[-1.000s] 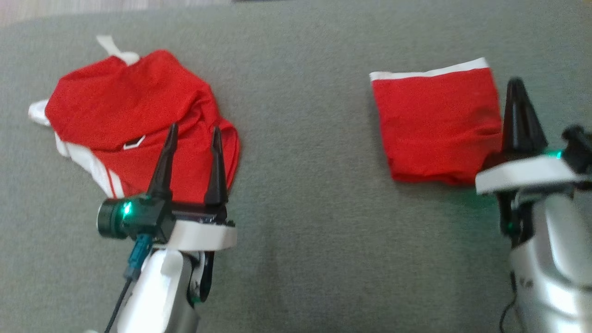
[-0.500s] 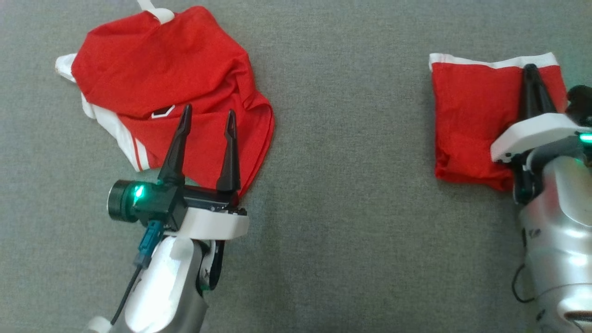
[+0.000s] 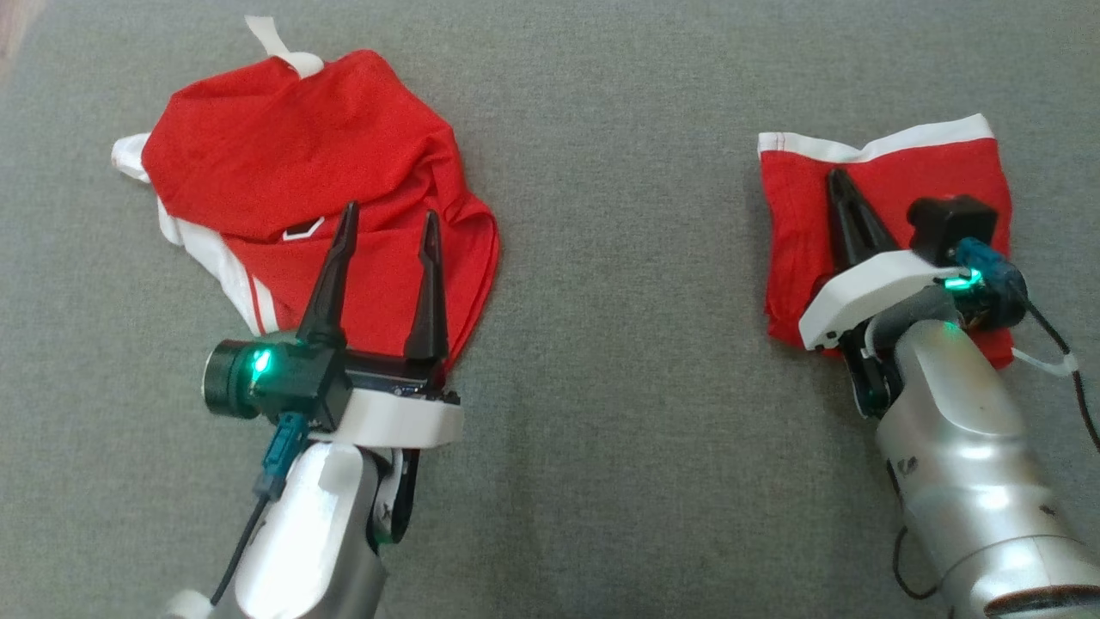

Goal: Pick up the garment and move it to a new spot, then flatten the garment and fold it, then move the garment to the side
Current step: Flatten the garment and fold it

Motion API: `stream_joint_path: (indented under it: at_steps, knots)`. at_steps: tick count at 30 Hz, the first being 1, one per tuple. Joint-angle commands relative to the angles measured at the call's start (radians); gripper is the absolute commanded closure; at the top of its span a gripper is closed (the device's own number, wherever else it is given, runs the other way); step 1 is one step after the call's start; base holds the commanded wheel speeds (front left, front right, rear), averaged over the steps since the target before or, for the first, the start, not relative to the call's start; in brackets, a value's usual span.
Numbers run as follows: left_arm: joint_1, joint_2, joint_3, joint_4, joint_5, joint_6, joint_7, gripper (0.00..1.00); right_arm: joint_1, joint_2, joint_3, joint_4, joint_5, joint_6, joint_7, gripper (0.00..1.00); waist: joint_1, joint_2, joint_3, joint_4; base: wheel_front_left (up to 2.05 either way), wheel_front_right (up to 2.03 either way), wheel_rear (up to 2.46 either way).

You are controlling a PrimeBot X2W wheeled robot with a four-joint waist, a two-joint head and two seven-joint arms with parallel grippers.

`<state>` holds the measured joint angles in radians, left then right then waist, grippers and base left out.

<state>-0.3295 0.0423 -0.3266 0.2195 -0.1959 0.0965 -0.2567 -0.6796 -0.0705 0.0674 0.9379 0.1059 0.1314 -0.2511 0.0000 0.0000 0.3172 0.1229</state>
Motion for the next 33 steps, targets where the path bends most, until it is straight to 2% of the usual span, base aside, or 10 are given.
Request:
stream_joint_path:
  at_steps: [1,5,12,13,14,15,19,23,33]
  knots:
    - [-0.008,0.008,0.025,-0.023,-0.001,0.003,-0.005,0.00,0.011,0.020,0.043,0.001,0.017,-0.001,-0.010,1.00,0.0000,0.0000,-0.010,-0.003,0.00,0.00,0.00]
    - [0.000,0.008,0.032,-0.017,0.001,0.002,-0.005,0.00,0.018,0.020,0.049,-0.036,0.046,-0.001,-0.010,1.00,0.0000,0.0000,-0.027,-0.014,0.00,0.00,0.00]
    - [0.039,0.008,0.054,-0.007,-0.001,-0.002,-0.005,0.00,0.130,0.020,-0.035,-0.259,0.054,-0.001,-0.011,1.00,0.0000,0.0000,-0.097,-0.055,0.00,0.00,0.00]
    - [0.045,0.008,0.054,-0.005,-0.002,-0.003,-0.005,0.00,0.151,0.020,-0.051,-0.294,0.047,-0.001,-0.011,0.77,0.0000,0.0000,-0.107,-0.061,0.00,0.00,0.00]
    - [0.052,0.008,0.054,-0.004,-0.002,-0.004,-0.005,0.00,0.175,0.020,-0.065,-0.325,0.043,-0.001,-0.011,0.44,0.0000,0.0000,-0.118,-0.067,0.00,0.00,0.00]
    - [0.059,0.008,0.052,-0.001,-0.002,-0.005,-0.005,0.00,0.200,0.020,-0.078,-0.353,0.043,-0.001,-0.011,0.00,0.0000,0.0000,-0.127,-0.071,0.00,0.00,0.00]
    - [0.087,0.008,0.052,0.008,-0.003,-0.004,-0.005,0.00,0.324,0.020,-0.093,-0.472,0.039,-0.001,-0.011,0.00,0.0000,0.0000,-0.166,-0.093,0.00,0.00,0.00]
    - [0.105,0.008,0.053,0.009,-0.002,-0.003,-0.005,0.00,0.405,0.020,-0.088,-0.538,0.036,-0.001,-0.011,0.00,0.0000,0.0000,-0.180,-0.104,0.00,0.00,0.00]
    - [0.117,0.008,0.063,0.012,-0.010,-0.009,-0.005,0.00,0.483,0.020,-0.096,-0.585,0.032,-0.001,-0.011,0.00,0.0000,0.0000,-0.179,-0.097,0.00,0.00,0.00]
